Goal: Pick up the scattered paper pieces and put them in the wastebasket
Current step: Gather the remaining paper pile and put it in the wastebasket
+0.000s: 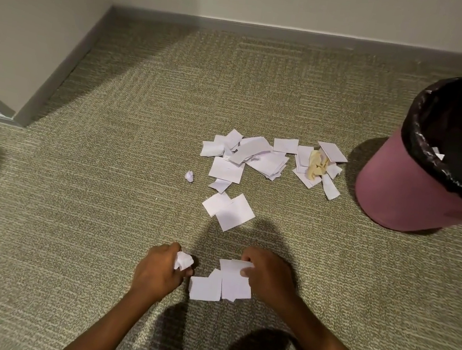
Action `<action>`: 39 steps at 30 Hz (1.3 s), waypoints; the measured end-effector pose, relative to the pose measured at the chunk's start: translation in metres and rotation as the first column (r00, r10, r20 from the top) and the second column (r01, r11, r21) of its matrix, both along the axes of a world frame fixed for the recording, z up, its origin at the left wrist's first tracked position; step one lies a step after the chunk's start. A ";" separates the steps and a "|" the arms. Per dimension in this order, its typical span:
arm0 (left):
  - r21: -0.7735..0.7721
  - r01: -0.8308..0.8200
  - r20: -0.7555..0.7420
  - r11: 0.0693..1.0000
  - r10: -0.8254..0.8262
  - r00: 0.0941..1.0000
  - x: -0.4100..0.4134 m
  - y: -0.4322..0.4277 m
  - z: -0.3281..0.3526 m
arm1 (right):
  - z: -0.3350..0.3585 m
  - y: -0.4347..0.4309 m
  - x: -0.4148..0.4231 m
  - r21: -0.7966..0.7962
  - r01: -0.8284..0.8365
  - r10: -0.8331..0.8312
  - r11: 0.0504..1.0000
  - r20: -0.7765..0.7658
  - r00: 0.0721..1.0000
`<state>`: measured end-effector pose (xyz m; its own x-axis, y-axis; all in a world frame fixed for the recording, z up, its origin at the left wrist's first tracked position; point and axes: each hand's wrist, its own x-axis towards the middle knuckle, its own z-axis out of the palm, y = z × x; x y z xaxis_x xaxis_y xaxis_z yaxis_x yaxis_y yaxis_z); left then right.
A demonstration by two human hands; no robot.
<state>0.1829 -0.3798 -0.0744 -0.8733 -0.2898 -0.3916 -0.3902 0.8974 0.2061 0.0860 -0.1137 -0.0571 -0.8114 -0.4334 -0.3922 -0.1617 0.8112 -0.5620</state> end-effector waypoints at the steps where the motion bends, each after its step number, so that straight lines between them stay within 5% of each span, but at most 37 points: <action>1: 0.004 0.009 -0.011 1.000 -0.009 1.000 0.001 -0.001 -0.001 | 0.001 0.000 0.000 -0.007 0.008 -0.008 1.000 0.017 1.000; 8: 0.295 -0.082 -0.146 0.952 0.130 0.981 0.007 0.005 0.004 | 0.003 0.002 -0.009 -0.124 0.259 -0.221 0.958 0.257 0.941; 11: 0.476 -0.118 -0.167 0.872 0.221 0.961 0.004 0.016 0.020 | 0.008 0.002 -0.019 -0.248 0.496 -0.351 0.832 0.458 0.817; 15: 0.732 -0.197 -0.047 0.652 0.337 0.940 -0.013 0.040 0.053 | 0.024 0.003 -0.032 -0.344 0.665 -0.318 0.663 0.675 0.666; 19: 0.872 -0.357 0.191 0.333 0.441 0.877 -0.046 0.061 0.082 | 0.039 0.004 -0.041 -0.396 0.754 -0.236 0.524 0.783 0.575; 25: 0.935 -0.353 0.317 0.022 0.388 0.865 -0.101 0.093 0.129 | 0.097 0.014 -0.062 -0.526 0.770 -0.159 0.361 0.779 0.606; 34: 0.926 -0.311 0.367 -0.214 0.320 0.873 -0.204 0.174 0.253 | 0.212 0.080 -0.113 -0.698 0.715 -0.352 0.038 0.660 0.663; 39: 0.918 -0.306 0.333 -0.254 0.072 0.940 -0.258 0.239 0.308 | 0.256 0.133 -0.136 -0.697 0.672 -0.376 -0.250 0.709 0.596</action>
<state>-0.0749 -0.1410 0.2333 -0.7915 0.3884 -0.4719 -0.6100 -0.4547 0.6489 -0.0498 0.0188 0.1990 -0.9474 0.0633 -0.3138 0.2016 -0.6436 -0.7383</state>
